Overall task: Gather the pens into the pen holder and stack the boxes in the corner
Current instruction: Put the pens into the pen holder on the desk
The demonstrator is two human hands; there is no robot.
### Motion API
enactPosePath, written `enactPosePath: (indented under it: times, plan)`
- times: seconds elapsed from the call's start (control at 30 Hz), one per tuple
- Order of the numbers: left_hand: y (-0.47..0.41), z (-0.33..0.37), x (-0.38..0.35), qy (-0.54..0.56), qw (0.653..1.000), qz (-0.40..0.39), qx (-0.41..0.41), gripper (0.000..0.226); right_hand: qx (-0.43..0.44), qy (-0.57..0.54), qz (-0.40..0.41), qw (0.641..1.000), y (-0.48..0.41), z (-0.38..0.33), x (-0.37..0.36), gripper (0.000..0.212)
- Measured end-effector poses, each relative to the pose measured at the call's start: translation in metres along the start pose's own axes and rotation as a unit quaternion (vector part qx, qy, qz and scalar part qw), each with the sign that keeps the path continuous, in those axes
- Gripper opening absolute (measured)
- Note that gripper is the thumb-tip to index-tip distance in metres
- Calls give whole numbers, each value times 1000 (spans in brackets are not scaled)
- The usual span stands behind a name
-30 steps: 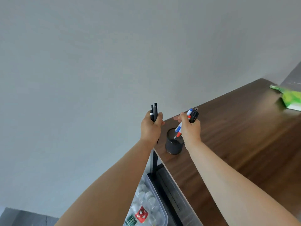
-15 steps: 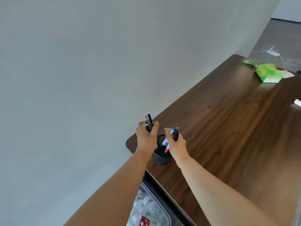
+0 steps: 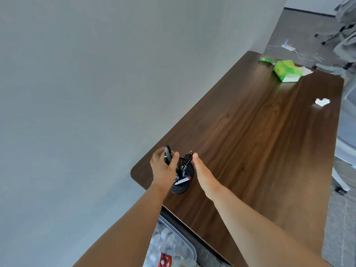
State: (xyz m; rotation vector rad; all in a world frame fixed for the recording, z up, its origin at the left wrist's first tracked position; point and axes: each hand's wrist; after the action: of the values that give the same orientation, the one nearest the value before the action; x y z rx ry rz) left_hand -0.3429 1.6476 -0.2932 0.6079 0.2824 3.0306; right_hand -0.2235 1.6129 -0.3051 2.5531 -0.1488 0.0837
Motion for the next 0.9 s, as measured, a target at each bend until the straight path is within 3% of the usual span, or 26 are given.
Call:
enactPosePath:
  times: [0.37, 0.5, 0.6, 0.77, 0.8, 0.9]
  plan:
    - [13, -24, 9, -102, 989, -105, 6, 34, -12, -55, 35, 998, 1, 18, -3, 61]
    - [26, -23, 13, -32, 990, -135, 18, 69, -46, -45, 49, 997, 8, 22, -5, 63]
    - [32, -21, 14, 22, 987, -147, 67, 64, -87, -15, 66, 994, 13, 24, -7, 66]
    - [36, -17, 10, 84, 979, -125, 137, 60, -89, -79, 52, 992, 16, 28, -7, 61]
    - [37, -18, 10, 80, 979, -123, 143, 67, -86, -89, 41, 991, 17, 27, -7, 61]
    - [23, -43, 5, 107, 972, -98, 188, 119, -75, -94, -2, 993, 19, 22, -7, 61]
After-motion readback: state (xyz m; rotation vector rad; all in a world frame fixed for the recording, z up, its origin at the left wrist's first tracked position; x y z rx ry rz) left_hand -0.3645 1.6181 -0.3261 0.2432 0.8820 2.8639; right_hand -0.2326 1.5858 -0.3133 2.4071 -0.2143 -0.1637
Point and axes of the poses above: each hand's wrist, its own y-axis away from the middle knuckle, its own x-axis out of the back of the hand, z = x × y, and after that the axes turned 1 degree about y, right-handed
